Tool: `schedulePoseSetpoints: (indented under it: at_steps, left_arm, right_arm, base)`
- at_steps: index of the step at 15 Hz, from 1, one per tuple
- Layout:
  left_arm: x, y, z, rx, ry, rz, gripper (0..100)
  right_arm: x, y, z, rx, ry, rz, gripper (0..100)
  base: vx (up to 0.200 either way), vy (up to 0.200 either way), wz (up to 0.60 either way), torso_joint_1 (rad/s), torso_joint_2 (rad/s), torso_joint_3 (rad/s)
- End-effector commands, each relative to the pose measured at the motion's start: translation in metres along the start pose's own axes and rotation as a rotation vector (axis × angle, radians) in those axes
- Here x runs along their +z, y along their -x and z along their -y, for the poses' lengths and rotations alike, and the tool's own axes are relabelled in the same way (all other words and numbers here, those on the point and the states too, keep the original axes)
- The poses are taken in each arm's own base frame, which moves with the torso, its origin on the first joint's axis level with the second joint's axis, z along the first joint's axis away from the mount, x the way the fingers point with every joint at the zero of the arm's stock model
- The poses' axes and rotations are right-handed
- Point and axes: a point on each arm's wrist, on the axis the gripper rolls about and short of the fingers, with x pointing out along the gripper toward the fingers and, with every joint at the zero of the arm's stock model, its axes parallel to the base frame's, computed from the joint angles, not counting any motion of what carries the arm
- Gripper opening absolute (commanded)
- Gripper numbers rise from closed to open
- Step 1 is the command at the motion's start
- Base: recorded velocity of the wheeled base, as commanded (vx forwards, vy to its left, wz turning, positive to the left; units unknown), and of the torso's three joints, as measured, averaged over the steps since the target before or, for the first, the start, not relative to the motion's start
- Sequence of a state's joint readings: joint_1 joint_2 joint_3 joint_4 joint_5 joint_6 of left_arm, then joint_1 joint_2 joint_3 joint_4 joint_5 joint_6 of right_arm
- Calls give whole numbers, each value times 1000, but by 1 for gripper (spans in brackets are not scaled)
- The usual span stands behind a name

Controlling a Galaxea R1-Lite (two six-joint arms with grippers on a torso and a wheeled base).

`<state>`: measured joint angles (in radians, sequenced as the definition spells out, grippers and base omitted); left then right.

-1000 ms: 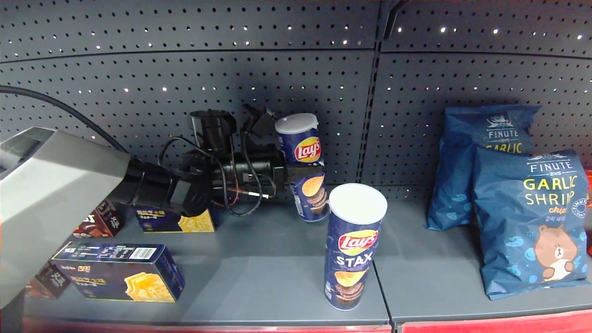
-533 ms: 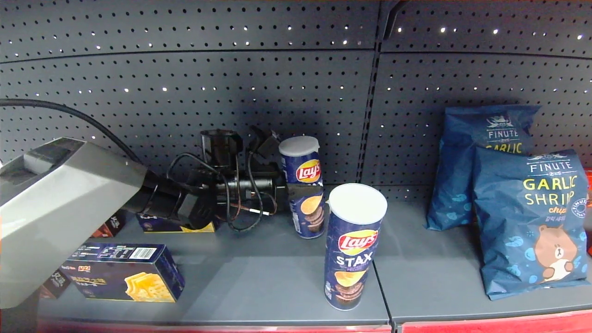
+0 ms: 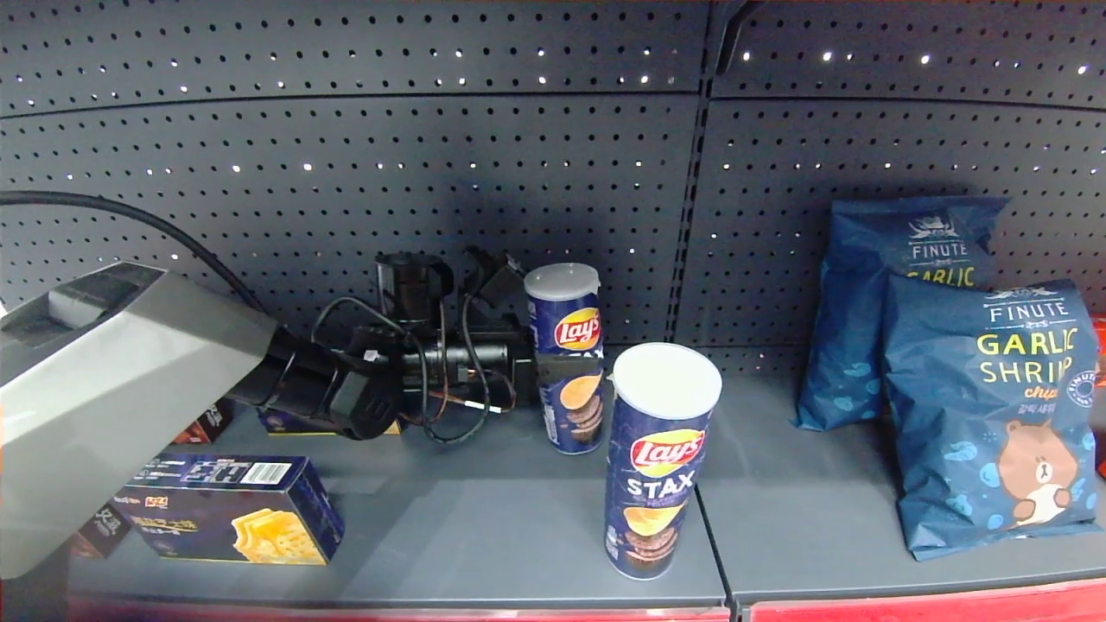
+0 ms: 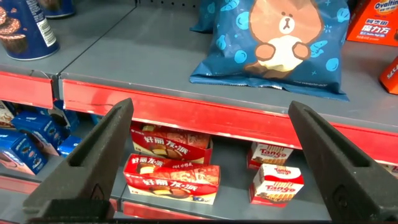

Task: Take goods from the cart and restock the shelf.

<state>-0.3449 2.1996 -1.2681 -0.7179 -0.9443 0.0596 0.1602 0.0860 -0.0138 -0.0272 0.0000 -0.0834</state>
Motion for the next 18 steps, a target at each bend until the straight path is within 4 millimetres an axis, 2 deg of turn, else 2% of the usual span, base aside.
schedulePoseSetpoints:
  at_steps: [1, 6, 18]
  left_arm:
    - [5, -1, -2, 1, -18, 13, 0]
    - [17, -6, -7, -5, -52, 38, 0]
    - [10, -10, -8, -99, -93, 39, 0]
  right_arm:
    - [0, 0, 0, 1, 1, -1, 100]
    - [0, 0, 0, 1, -1, -1, 100]
    - [0, 0, 0, 1, -1, -1, 100]
  base:
    - [0, 0, 0, 0, 0, 0]
    - [0, 0, 0, 0, 0, 0]
    - [0, 0, 0, 0, 0, 0]
